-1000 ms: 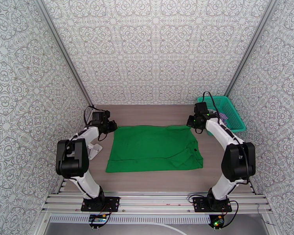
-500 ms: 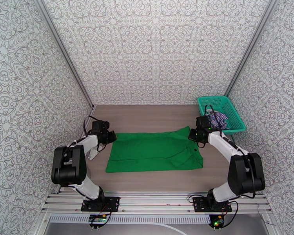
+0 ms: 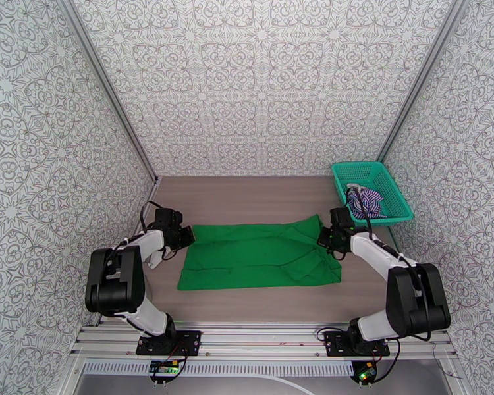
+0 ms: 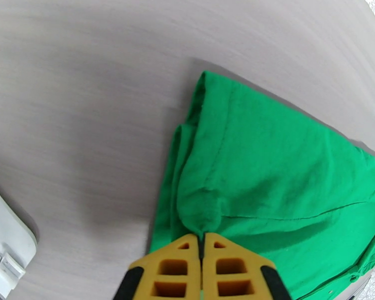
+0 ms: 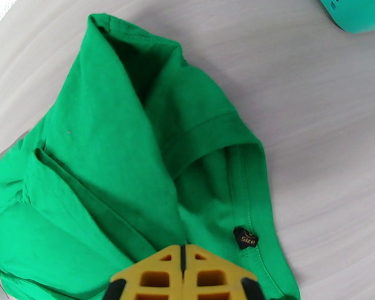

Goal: Fold and stack the mixed laundry pile

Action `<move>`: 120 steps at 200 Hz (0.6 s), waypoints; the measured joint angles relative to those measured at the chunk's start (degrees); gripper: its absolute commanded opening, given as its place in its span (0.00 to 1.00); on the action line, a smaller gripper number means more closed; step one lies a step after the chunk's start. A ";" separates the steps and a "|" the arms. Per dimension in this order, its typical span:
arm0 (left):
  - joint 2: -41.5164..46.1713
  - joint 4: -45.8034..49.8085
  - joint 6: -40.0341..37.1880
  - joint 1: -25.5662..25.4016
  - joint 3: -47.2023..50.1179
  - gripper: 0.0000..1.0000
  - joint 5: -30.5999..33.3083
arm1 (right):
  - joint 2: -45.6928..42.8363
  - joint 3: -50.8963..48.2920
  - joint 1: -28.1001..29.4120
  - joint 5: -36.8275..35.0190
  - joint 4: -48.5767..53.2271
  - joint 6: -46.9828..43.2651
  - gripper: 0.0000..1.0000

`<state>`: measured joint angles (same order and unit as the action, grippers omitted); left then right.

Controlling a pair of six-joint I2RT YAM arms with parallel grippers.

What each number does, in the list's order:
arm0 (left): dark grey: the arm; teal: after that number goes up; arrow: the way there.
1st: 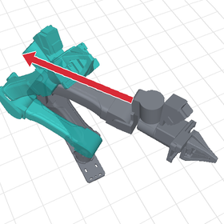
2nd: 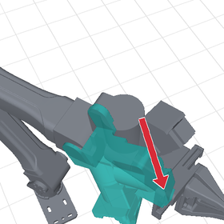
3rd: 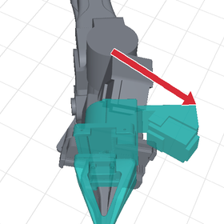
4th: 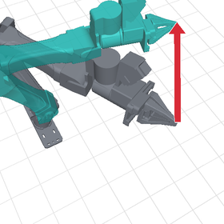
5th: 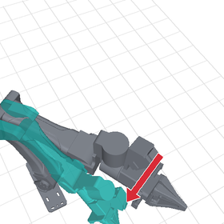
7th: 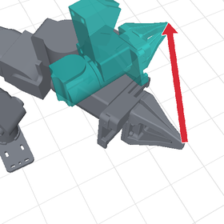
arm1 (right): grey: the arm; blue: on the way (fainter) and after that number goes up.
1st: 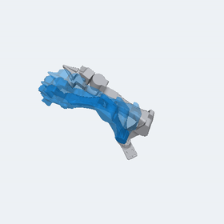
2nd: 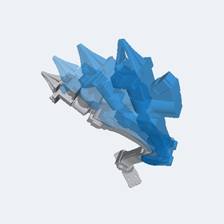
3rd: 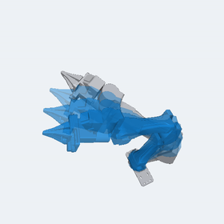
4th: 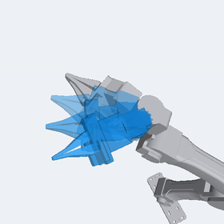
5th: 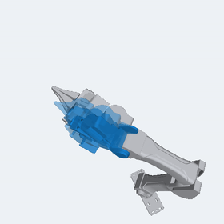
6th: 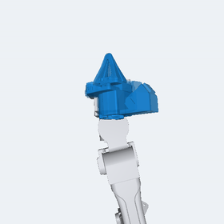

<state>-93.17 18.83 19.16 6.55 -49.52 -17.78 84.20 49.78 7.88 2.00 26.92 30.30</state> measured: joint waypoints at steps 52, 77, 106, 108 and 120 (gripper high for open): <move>2.36 2.14 0.24 0.00 -1.79 0.00 0.02 | -4.09 -0.94 0.00 1.22 -0.39 1.64 0.00; 2.40 2.73 0.31 0.00 -2.32 0.00 0.02 | -5.25 -2.43 0.00 1.70 -0.37 2.32 0.00; 2.40 4.02 0.31 0.00 -2.32 0.00 0.15 | -5.97 -4.55 0.20 2.19 -0.37 2.97 0.00; 2.40 4.09 0.31 0.00 -2.32 0.00 0.22 | -6.05 -4.72 0.24 2.21 -0.35 2.97 0.00; 2.40 4.39 0.33 0.02 -2.32 0.00 0.52 | -6.58 -5.95 0.52 2.51 -0.22 3.39 0.00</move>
<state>-90.76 23.22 19.49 6.57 -51.83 -17.26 77.62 43.83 8.40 4.51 26.70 33.69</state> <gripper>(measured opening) 0.054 0.038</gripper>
